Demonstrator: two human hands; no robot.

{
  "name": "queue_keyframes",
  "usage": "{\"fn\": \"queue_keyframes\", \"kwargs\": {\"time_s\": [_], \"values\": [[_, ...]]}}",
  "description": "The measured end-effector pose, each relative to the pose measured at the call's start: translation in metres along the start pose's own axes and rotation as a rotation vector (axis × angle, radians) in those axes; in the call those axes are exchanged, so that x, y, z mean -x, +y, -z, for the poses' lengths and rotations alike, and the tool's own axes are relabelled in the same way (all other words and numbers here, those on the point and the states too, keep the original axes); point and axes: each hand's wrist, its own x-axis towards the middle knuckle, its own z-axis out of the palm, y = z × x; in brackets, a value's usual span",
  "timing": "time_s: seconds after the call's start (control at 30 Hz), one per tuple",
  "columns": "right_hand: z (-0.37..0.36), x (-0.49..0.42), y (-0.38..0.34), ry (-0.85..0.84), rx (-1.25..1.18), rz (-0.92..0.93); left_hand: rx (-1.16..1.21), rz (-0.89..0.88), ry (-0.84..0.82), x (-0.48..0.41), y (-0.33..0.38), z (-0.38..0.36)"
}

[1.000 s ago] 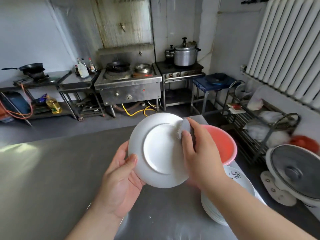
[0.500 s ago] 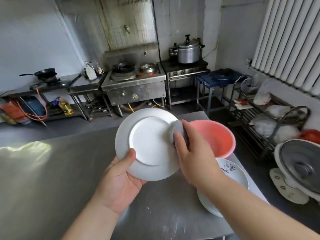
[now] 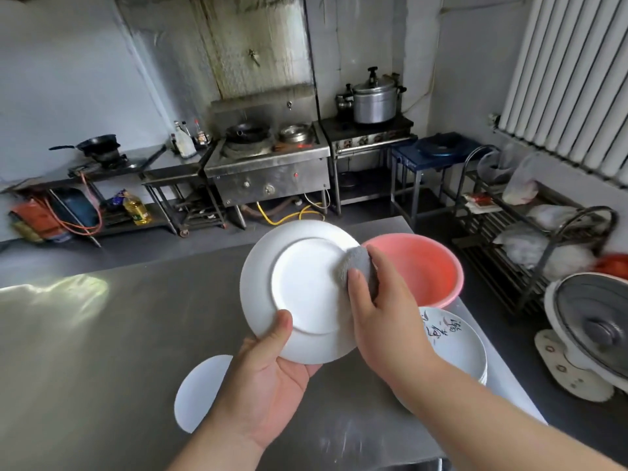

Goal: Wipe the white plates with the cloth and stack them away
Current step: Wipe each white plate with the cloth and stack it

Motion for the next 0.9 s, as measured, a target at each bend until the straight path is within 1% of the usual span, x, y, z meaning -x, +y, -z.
{"fn": "queue_keyframes", "kwargs": {"time_s": [0.07, 0.1, 0.17, 0.23, 0.3, 0.37, 0.43, 0.53, 0.6, 0.7, 0.77, 0.83, 0.9], "values": [[0.010, -0.020, -0.005, -0.012, 0.055, 0.058, 0.015, 0.079, -0.055, 0.000, 0.008, 0.005], [0.016, -0.033, -0.012, -0.059, 0.107, 0.094, 0.021, 0.107, -0.064, -0.001, 0.014, 0.007], [0.026, -0.053, -0.023, -0.211, 0.186, 0.167, -0.013, 0.128, -0.027, -0.005, 0.025, 0.009], [0.025, -0.057, -0.022, -0.282, 0.259, 0.222, -0.061, 0.093, 0.057, -0.008, 0.027, 0.011], [0.013, -0.035, -0.009, -0.203, 0.281, 0.198, -0.039, 0.026, 0.100, -0.010, 0.025, 0.009], [-0.002, 0.004, 0.002, -0.117, 0.183, 0.099, -0.003, -0.018, 0.075, -0.010, 0.017, 0.005], [-0.010, 0.026, 0.009, -0.117, 0.098, 0.025, 0.007, -0.025, 0.070, -0.009, 0.008, 0.002], [-0.005, -0.009, 0.010, -0.087, 0.167, 0.050, -0.002, -0.008, 0.069, -0.006, -0.003, 0.000], [0.004, -0.040, -0.001, -0.097, 0.212, 0.091, -0.003, -0.020, 0.075, -0.005, -0.006, -0.003], [0.003, -0.042, -0.004, -0.085, 0.175, 0.142, 0.006, -0.070, 0.092, -0.011, -0.003, -0.009], [-0.008, -0.013, 0.004, -0.024, 0.083, 0.078, 0.016, -0.087, 0.091, -0.014, -0.001, -0.011], [-0.015, 0.009, 0.010, -0.034, -0.019, -0.043, 0.013, -0.069, 0.078, -0.014, -0.003, -0.012], [-0.012, 0.000, 0.012, -0.046, -0.030, -0.064, -0.010, -0.006, 0.049, -0.012, -0.002, -0.008]]}}
